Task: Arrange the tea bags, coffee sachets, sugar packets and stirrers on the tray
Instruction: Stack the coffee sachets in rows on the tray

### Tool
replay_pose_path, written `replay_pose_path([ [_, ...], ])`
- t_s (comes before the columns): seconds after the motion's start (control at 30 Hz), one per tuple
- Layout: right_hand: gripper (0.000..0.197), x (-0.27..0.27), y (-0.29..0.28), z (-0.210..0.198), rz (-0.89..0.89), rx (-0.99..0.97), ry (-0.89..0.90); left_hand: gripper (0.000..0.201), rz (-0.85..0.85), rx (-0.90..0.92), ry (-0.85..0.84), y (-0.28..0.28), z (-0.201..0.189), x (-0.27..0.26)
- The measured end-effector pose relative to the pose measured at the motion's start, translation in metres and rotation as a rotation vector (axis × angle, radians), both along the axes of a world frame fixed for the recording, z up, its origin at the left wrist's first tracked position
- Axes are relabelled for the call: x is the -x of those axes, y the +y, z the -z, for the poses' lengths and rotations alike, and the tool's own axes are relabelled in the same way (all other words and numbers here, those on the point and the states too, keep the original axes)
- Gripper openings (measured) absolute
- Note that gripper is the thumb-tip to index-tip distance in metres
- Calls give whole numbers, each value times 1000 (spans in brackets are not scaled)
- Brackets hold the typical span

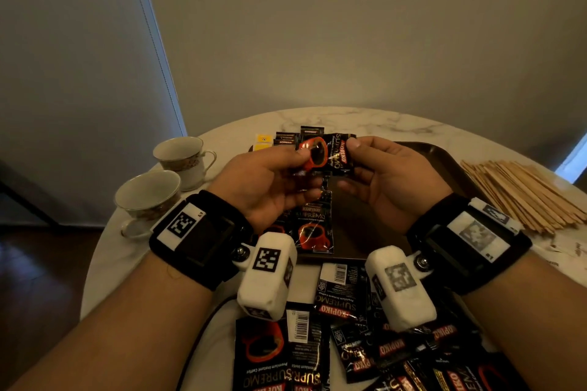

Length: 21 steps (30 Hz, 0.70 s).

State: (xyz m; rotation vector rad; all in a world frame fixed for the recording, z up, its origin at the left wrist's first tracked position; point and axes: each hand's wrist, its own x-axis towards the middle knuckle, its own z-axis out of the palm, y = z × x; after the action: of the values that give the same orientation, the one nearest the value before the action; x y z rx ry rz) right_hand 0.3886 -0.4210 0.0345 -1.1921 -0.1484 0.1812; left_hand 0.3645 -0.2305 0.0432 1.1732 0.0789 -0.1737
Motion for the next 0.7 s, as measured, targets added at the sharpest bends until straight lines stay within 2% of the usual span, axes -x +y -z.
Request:
replay_pose_path([
  [0.2,13,-1,2,2,15,103,-101,27,97,-174,-66,0,1,3],
  [0.3,12,-1,0,-1,22,141,-124,4,61,-211,-87,1,0,2],
  [0.47,18,-1,1,0,57,63,-31,19,-43,-167,-89,-1,4,-3],
  [0.57,12,5,7,4,-73,155,-40,18,-125,-136,-83,0,3,-5],
  [0.7,7,5,13,6,3,118,-18,15,-135,-141,-83,0,5,-6],
])
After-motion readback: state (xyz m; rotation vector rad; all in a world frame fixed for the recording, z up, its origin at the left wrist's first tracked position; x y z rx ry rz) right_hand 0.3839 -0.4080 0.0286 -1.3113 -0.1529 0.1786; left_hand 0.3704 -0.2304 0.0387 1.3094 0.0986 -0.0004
